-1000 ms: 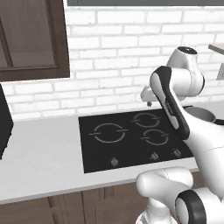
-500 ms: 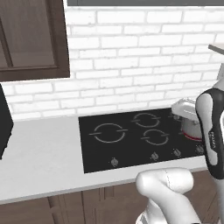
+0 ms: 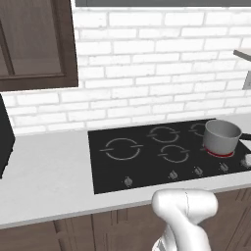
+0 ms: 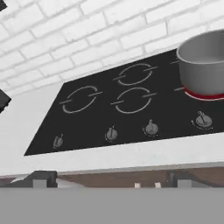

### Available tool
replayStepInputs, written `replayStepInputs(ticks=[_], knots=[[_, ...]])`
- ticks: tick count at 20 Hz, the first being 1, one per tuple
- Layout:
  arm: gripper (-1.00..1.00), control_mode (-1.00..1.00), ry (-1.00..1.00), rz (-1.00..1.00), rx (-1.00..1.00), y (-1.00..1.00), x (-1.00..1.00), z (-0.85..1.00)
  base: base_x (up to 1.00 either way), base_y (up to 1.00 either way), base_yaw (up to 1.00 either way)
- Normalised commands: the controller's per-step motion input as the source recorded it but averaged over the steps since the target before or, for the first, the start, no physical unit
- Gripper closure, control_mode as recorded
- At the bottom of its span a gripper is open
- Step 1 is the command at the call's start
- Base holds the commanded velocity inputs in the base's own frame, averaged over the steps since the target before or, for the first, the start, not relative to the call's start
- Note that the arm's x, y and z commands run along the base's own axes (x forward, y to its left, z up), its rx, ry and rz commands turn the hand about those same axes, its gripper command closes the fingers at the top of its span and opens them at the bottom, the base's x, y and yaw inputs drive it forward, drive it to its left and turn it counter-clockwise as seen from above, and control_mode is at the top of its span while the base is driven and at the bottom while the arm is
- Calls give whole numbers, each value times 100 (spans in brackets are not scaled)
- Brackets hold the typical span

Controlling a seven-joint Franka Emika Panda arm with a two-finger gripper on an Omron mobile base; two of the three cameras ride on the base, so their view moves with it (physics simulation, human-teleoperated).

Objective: Turn off the front right burner of the stove.

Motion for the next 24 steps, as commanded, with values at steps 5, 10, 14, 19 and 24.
replayStepInputs(ticks=[5, 10, 14, 19, 24], knots=[[-100, -100, -6, 16, -12, -91, -23, -4, 0, 0, 0], [-100, -100, 15, 9, -17, -73, 9, -3, 0, 0, 0], [-100, -100, 31, 0, -19, -75, 25, -21, 0, 0, 0], [-100, -100, 15, 0, -17, -55, 20, -37, 0, 0, 0], [-100, -100, 0, 0, -11, -7, 28, -37, 0, 0, 0]])
